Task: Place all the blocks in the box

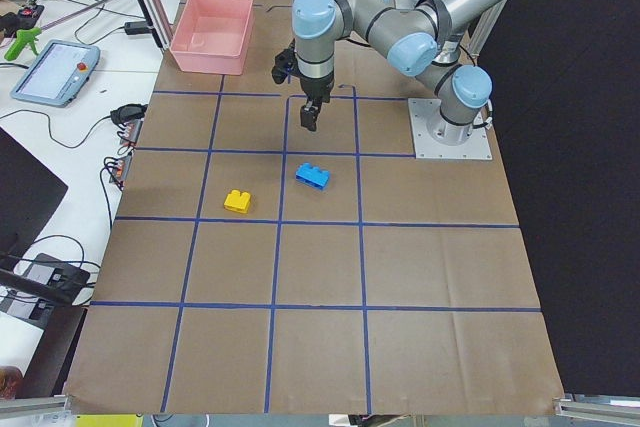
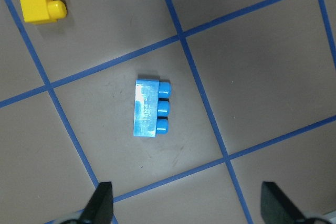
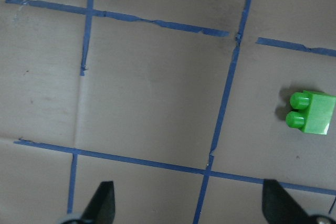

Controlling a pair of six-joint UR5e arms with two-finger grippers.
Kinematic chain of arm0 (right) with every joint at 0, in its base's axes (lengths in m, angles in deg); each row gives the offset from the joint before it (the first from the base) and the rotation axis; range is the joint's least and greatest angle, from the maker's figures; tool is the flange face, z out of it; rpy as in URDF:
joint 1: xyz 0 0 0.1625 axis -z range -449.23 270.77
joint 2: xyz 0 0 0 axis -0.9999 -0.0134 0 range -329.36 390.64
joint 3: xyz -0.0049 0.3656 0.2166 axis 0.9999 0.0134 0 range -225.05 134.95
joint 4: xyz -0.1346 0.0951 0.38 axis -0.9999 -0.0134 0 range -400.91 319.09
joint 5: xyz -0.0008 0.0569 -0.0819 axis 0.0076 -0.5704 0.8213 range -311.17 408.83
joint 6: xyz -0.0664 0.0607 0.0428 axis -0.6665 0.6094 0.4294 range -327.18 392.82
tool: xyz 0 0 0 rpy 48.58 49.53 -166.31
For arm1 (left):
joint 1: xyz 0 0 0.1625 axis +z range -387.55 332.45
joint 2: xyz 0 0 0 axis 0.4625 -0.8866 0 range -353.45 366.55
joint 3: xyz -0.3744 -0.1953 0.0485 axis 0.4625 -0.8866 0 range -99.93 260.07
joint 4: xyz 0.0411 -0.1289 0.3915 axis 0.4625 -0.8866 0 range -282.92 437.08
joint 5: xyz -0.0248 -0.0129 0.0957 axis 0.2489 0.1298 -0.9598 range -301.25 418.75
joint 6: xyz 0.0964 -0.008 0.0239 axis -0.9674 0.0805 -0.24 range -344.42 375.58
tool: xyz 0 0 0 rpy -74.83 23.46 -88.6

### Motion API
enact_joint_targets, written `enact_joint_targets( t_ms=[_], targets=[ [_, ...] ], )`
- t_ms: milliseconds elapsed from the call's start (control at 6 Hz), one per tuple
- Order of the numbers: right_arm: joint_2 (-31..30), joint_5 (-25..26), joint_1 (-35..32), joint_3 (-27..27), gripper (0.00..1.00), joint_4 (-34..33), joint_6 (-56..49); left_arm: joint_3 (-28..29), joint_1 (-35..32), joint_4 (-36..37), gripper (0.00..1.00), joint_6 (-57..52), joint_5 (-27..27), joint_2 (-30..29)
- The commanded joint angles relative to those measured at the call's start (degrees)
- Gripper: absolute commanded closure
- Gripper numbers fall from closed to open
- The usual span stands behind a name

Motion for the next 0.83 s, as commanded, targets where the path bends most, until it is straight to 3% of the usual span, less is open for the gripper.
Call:
enact_joint_targets(
  t_ms=[0,167,500,667],
  targets=[
    [0.2,-0.6,8.2,-2.8,0.00,-3.3,-3.8,-5.0,0.7,8.4,0.01,-0.8,0.0,-0.2],
    [0.2,-0.5,11.7,-5.2,0.00,-12.0,-4.1,-6.7,0.7,14.3,0.01,-1.0,-0.1,-2.0],
    [0.7,-0.3,11.8,-16.1,0.00,-31.7,-3.5,-8.3,0.5,18.6,0.01,-0.4,0.3,-5.7],
    [3.7,-0.6,11.7,-17.3,0.00,-35.7,-3.1,-9.3,0.4,22.5,0.01,-0.2,0.5,-8.0]
  ],
)
